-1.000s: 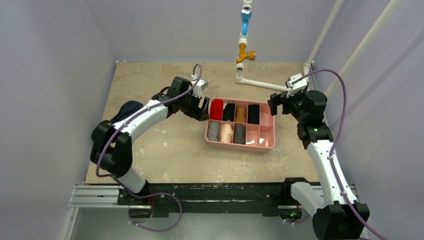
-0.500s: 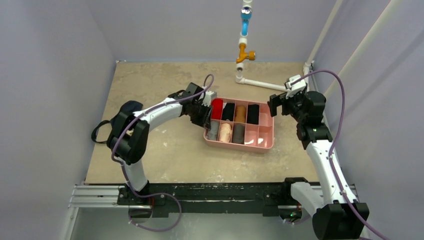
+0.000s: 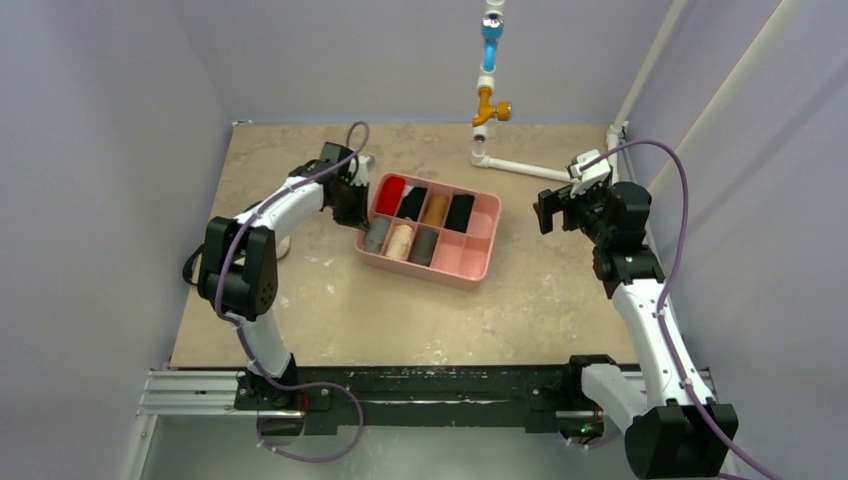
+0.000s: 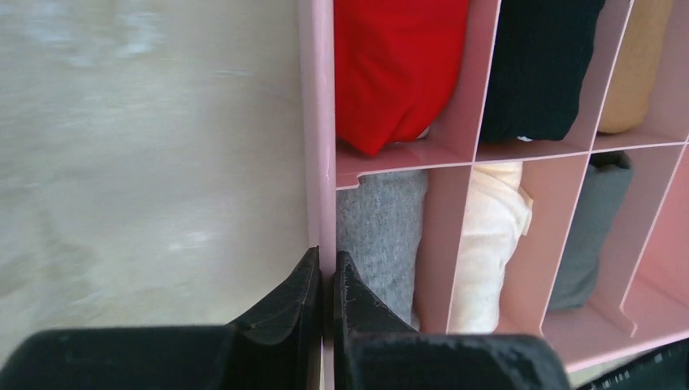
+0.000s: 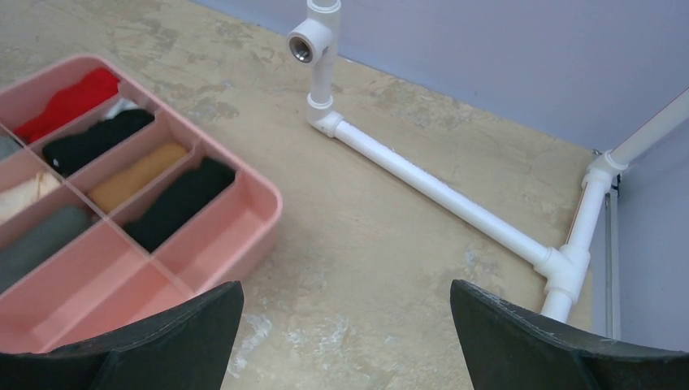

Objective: Roll the underwear
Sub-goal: Move the storage box to the center of the board.

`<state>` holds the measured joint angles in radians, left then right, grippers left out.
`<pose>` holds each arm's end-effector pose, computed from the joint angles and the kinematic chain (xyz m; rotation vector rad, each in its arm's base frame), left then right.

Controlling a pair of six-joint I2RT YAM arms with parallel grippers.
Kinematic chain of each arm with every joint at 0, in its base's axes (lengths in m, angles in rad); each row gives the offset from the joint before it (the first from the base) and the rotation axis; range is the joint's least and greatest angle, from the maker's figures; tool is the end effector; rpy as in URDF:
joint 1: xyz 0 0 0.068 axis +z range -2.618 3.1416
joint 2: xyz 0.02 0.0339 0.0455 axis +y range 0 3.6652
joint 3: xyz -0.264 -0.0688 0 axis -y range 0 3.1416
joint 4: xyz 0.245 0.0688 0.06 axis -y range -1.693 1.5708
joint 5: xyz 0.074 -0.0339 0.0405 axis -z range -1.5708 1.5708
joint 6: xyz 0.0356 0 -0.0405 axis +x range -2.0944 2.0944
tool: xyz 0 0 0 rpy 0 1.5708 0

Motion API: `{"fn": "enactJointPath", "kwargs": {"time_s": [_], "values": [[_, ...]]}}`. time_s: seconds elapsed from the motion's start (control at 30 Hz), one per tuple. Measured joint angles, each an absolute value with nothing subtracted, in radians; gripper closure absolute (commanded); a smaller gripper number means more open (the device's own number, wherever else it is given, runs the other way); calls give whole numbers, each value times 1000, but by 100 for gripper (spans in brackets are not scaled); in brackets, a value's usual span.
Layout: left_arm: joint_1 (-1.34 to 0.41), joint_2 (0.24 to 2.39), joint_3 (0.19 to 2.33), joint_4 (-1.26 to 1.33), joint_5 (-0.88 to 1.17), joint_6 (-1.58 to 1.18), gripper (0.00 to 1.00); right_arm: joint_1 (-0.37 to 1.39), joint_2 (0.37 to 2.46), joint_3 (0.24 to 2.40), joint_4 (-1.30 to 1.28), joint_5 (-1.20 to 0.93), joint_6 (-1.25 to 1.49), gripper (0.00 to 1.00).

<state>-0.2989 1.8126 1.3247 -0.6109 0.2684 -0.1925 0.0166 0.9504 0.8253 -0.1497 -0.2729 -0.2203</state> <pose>0.3575 -0.1200 0.2115 0.2314 2.6950 -0.5122 0.2211 0.0133 0.3279 -0.4044 1.7915 0.1089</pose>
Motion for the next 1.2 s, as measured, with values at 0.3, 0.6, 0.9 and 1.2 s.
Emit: {"fn": "enactJointPath", "kwargs": {"time_s": [0.3,0.6,0.9,1.2], "values": [[-94,1893,1469,-659,121,-226,100,17,950,825,-150,-281,-222,1],[-55,2119,1805,-727,100,-245,100,17,950,825,-150,-281,-222,1],[-64,2311,2080,-777,134,-297,99,17,950,825,-150,-283,-222,1],[-79,2375,2191,-765,149,-333,52,17,963,824,-149,-283,-222,1]]}}
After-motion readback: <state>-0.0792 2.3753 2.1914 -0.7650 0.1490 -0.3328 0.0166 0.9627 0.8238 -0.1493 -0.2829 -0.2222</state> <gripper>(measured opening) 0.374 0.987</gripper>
